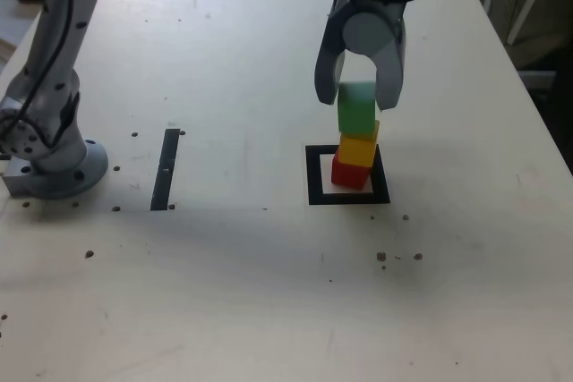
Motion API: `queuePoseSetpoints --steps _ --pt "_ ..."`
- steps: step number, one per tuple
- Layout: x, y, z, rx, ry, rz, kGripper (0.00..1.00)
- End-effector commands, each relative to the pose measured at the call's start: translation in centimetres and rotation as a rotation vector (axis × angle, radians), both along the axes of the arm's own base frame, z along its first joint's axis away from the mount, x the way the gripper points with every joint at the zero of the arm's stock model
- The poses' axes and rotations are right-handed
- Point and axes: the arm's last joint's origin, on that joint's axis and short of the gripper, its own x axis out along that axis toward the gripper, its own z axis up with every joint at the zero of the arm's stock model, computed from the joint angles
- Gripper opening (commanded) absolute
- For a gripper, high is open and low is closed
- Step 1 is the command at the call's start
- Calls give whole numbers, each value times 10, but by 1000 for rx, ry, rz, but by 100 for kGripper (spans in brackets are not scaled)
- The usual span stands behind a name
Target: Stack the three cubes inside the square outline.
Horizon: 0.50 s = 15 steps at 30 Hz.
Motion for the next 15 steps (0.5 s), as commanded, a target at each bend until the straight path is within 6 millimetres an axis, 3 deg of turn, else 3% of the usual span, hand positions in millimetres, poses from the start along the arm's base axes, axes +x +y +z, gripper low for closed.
queuePoseSetpoints --steps 1,15 --pt "-1 -1 0 -1 15 -2 99" --pt "-12 0 10 0 -2 -4 99"
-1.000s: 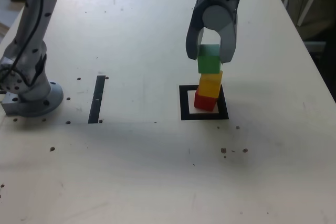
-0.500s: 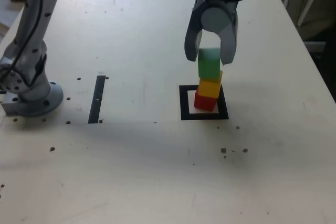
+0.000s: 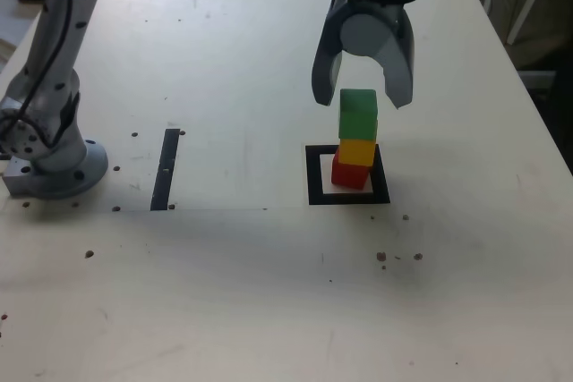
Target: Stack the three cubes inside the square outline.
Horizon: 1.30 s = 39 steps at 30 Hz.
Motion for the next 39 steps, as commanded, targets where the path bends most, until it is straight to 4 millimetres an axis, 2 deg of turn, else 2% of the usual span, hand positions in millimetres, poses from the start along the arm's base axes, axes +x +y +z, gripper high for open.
queuePoseSetpoints --steps 1,5,9,14,20,24,32,39 --pt "-11 0 12 3 -15 -3 99" --pt "-27 1 29 15 -51 -5 99" --pt "-53 3 44 44 -72 -8 99" --pt "-91 5 47 80 -41 -8 99" --pt "-144 5 28 107 3 12 99" --pt "-168 6 10 103 8 27 100" --pt "-197 7 -24 109 14 53 100" --pt "-209 8 -51 109 34 72 100"
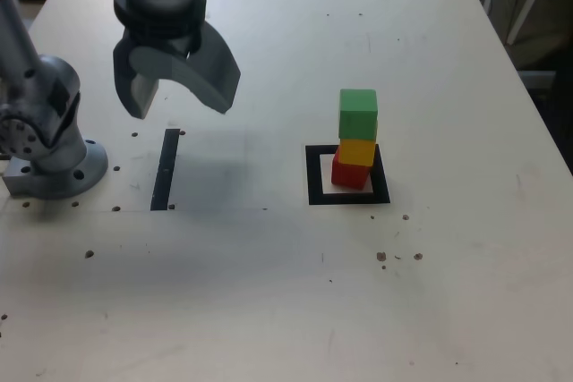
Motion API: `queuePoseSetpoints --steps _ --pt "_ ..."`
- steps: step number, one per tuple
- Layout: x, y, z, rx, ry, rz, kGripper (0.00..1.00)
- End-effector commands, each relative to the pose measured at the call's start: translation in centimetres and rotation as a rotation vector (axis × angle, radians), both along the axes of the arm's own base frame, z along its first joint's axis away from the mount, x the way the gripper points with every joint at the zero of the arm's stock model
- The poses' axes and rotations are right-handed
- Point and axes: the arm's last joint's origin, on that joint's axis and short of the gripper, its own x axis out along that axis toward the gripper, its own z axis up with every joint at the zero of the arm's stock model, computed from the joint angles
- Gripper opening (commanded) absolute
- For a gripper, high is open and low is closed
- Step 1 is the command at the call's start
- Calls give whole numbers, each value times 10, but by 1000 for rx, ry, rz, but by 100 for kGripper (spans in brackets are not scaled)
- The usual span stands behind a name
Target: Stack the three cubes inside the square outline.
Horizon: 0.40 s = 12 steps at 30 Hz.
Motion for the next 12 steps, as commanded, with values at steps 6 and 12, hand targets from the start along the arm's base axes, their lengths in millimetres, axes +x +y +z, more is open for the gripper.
queuePoseSetpoints --steps 6,12 --pt "-7 -1 -18 -27 -3 17 100" --pt "-14 -2 -30 -50 6 26 100"
